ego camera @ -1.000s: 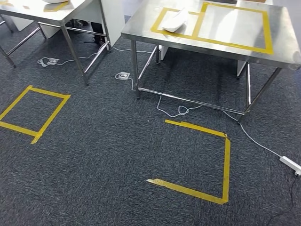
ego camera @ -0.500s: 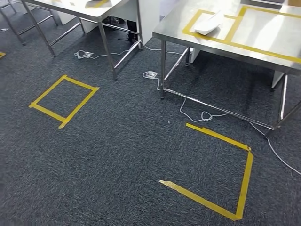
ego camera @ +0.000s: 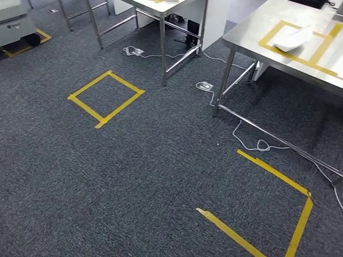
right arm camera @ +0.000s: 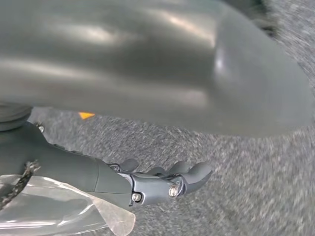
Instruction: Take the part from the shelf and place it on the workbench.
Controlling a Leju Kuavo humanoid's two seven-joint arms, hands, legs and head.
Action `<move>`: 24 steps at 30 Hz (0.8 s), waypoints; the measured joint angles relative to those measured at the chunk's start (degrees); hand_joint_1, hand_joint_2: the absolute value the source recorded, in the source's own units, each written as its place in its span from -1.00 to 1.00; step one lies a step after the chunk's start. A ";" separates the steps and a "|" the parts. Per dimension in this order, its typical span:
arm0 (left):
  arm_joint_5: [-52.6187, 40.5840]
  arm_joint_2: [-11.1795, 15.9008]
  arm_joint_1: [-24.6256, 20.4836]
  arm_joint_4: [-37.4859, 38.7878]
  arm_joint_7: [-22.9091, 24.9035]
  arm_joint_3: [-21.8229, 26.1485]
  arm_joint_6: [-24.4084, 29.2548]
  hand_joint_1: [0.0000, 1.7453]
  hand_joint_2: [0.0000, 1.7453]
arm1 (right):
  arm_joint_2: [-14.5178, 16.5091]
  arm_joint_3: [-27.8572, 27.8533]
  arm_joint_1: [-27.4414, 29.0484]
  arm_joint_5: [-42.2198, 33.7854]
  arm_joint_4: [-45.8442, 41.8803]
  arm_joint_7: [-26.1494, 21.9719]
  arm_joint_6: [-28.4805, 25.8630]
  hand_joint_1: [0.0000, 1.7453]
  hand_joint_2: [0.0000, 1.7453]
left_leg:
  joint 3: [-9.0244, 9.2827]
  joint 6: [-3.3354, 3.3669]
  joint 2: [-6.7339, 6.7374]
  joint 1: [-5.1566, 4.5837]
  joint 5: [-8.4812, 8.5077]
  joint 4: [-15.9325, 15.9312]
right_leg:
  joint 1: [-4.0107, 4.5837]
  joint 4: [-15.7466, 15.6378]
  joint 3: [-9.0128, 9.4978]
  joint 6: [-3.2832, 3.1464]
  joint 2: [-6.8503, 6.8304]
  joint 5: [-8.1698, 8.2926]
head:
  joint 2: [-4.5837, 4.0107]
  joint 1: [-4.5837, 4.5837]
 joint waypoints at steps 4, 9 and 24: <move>1.09 -0.03 -0.17 0.17 -0.08 -0.59 0.05 -1.00 -1.00 | -0.16 0.13 0.51 0.49 -0.02 -0.41 -0.27 -1.00 -1.00 | -0.03 0.11 -3.26 -0.12 0.07 0.12 | 0.00 5.46 -3.99 -0.07 1.00 0.80 | -0.01 0.04; 2.08 -0.01 -0.45 0.29 -0.13 -1.35 0.23 -1.00 -1.00 | -0.61 0.36 0.46 0.80 -0.32 -0.84 -0.64 -1.00 -1.00 | -0.46 -1.14 -6.96 -0.11 -0.08 0.59 | -0.34 -8.85 2.03 -0.86 6.27 6.71 | -0.01 -0.02; 3.42 0.26 -0.73 1.02 -0.19 -2.53 0.65 -1.00 -1.00 | -1.80 0.47 0.46 0.94 -3.02 -0.79 -2.01 -1.00 -1.00 | 0.53 -2.37 4.07 -0.01 -1.42 0.96 | 0.44 -9.61 3.88 -1.49 -5.83 6.09 | -0.01 -0.26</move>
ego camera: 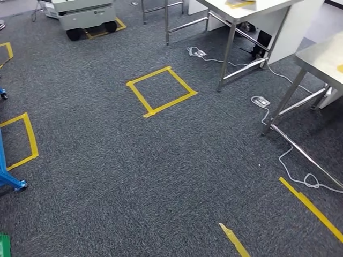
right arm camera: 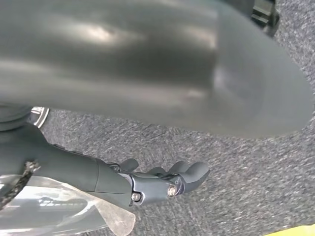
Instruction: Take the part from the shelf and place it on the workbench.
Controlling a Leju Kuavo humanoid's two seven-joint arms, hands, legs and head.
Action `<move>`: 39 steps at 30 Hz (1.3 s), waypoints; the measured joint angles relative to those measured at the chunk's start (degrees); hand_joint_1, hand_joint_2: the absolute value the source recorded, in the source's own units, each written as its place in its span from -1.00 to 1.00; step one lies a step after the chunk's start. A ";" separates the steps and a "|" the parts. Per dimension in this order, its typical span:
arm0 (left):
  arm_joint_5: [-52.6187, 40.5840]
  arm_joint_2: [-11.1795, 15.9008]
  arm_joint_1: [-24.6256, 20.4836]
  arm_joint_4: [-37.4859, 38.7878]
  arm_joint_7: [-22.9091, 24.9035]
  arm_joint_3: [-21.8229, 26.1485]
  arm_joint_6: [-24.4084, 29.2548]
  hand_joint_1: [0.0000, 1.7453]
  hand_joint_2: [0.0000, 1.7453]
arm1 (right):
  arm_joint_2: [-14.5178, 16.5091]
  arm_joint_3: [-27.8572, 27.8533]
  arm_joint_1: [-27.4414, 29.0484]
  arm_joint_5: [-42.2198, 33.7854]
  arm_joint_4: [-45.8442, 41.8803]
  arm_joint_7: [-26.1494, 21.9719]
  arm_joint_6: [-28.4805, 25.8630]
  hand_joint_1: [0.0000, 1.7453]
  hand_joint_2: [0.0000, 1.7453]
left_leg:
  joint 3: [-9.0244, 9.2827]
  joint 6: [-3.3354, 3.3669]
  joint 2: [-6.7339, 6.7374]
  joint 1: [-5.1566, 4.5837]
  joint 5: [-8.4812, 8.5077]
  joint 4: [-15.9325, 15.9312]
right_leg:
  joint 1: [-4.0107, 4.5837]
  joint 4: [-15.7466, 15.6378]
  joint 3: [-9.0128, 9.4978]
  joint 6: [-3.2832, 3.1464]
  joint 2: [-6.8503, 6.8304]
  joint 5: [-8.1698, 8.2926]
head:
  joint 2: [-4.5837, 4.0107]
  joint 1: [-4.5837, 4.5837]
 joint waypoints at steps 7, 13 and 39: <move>2.83 0.05 0.30 0.12 -1.28 -0.24 0.04 -1.00 -1.00 | -1.31 0.02 -0.24 0.00 -2.95 0.03 -2.85 -1.00 -1.00 | -0.19 2.26 -4.43 -0.09 0.73 -0.82 | -0.39 11.87 -5.06 1.51 5.97 -6.89 | 0.01 0.66; 5.52 -0.10 0.56 0.08 -2.08 -0.19 0.18 -1.00 -1.00 | -4.07 0.00 0.21 -0.08 -8.70 0.03 -7.34 -1.00 -1.00 | 0.15 2.21 -9.59 -0.62 0.61 -0.68 | -0.36 5.66 -4.28 0.25 9.31 0.03 | 0.00 0.62; 13.42 -0.72 0.30 -0.09 -10.46 2.52 -5.46 -1.00 -1.00 | -14.56 -0.09 0.66 0.32 -32.36 0.03 -18.58 -1.00 -1.00 | -0.82 2.41 -4.87 -0.25 0.78 -0.55 | -0.07 17.06 -7.38 1.22 6.53 -9.16 | 0.01 0.87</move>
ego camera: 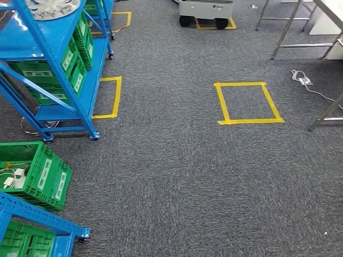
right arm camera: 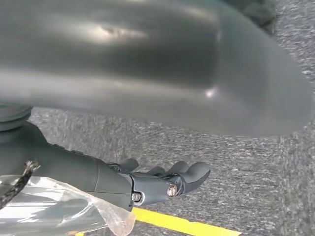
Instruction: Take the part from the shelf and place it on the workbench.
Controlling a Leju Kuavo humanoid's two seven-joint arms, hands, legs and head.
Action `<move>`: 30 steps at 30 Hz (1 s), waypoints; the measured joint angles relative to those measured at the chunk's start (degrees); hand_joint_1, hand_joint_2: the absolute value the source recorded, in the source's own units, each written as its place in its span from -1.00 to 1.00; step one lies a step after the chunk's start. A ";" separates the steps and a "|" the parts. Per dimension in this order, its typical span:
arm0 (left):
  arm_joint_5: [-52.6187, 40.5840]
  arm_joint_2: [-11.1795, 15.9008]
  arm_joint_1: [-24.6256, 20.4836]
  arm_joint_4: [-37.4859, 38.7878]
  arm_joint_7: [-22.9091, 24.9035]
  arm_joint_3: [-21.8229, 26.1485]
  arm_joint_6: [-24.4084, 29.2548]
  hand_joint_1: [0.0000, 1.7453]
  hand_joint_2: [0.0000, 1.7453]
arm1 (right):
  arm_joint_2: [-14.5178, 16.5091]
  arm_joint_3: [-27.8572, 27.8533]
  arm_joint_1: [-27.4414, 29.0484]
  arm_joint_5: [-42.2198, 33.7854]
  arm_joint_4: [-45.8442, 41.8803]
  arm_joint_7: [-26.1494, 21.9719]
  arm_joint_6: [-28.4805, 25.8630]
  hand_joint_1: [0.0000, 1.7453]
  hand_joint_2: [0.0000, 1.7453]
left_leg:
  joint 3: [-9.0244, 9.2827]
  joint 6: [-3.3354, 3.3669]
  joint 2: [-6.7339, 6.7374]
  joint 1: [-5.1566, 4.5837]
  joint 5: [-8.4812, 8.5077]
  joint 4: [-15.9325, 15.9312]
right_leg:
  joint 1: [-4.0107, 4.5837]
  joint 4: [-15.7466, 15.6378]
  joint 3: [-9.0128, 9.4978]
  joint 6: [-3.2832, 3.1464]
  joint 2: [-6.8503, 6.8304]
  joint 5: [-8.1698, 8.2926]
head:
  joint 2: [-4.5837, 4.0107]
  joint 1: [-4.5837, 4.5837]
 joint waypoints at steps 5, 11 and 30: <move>-0.31 -0.15 -0.19 0.00 -3.54 0.58 1.85 -1.00 -1.00 | -0.97 -0.35 0.38 -1.03 -1.86 -0.80 -1.29 -1.00 -1.00 | 0.93 -0.72 -1.98 -0.10 -0.80 0.27 | -0.42 -12.03 3.34 0.06 0.80 8.98 | 0.00 0.05; -0.18 -0.28 -0.67 0.00 -5.60 2.75 2.79 -1.00 -1.00 | -1.54 -0.76 0.82 -1.59 -4.05 -1.39 -2.15 -1.00 -1.00 | 0.63 0.59 -2.24 -0.40 -0.75 0.58 | -0.30 -15.86 4.89 -0.38 1.50 9.97 | 0.00 -0.03; -4.29 -1.03 -0.74 0.00 -3.86 5.30 4.54 -1.00 -1.00 | -2.32 -1.09 0.69 -1.46 -5.33 -1.47 -1.60 -1.00 -1.00 | 0.74 -1.93 -2.24 -0.01 -0.84 0.04 | 0.07 -15.70 5.00 -1.27 1.39 9.64 | -0.01 0.02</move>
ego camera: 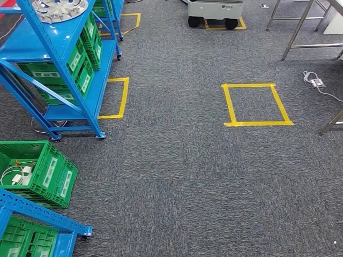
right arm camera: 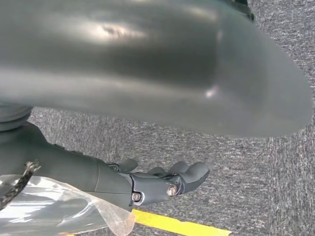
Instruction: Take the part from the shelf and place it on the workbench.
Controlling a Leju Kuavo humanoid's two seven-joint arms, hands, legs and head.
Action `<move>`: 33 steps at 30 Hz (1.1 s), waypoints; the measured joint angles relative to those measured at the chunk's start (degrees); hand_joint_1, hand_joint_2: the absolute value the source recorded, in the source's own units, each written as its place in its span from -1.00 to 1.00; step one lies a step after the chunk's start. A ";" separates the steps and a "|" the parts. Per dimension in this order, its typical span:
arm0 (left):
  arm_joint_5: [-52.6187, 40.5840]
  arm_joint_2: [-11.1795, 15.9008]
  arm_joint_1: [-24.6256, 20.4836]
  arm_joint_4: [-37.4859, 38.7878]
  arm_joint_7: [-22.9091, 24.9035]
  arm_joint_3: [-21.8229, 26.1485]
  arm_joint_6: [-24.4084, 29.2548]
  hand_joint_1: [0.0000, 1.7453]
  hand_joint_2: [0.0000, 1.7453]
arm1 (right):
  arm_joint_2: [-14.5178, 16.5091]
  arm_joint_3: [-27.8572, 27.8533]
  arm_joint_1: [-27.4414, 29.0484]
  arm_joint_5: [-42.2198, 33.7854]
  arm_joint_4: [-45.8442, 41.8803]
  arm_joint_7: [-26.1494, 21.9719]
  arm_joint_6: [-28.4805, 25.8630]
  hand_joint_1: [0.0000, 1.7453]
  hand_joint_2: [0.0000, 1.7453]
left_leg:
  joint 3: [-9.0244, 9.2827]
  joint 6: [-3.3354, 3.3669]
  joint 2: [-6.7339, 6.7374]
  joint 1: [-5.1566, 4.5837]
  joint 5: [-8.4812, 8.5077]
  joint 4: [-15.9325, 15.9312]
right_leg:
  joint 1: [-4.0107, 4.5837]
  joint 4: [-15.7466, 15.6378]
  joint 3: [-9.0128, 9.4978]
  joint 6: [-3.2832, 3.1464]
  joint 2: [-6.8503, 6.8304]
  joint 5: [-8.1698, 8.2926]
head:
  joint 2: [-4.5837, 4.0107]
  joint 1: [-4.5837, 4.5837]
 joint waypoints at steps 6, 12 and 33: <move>-0.54 -0.20 0.02 0.00 0.69 0.55 -0.19 -1.00 -1.00 | 0.00 0.00 -0.06 0.11 0.00 0.08 0.48 -1.00 -1.00 | -0.01 0.02 0.00 -0.15 -0.01 0.05 | -0.13 -0.01 0.00 0.03 -0.01 0.02 | 0.00 0.00; -1.56 -0.40 0.03 -0.02 1.05 1.31 -0.67 -1.00 -1.00 | 0.00 0.00 -0.10 0.19 0.10 0.14 0.99 -1.00 -1.00 | -0.03 0.03 0.00 -0.17 -0.02 0.05 | -0.17 -0.01 0.00 0.03 -0.01 0.02 | 0.00 -0.01; -6.26 -3.49 2.43 -7.00 6.37 4.86 -3.25 -1.00 -1.00 | 0.00 0.08 -0.26 -0.04 0.65 0.61 1.05 -1.00 -1.00 | -0.62 1.49 0.57 0.48 2.12 -1.27 | -1.30 8.90 -2.36 2.77 -0.80 -4.26 | 0.01 0.38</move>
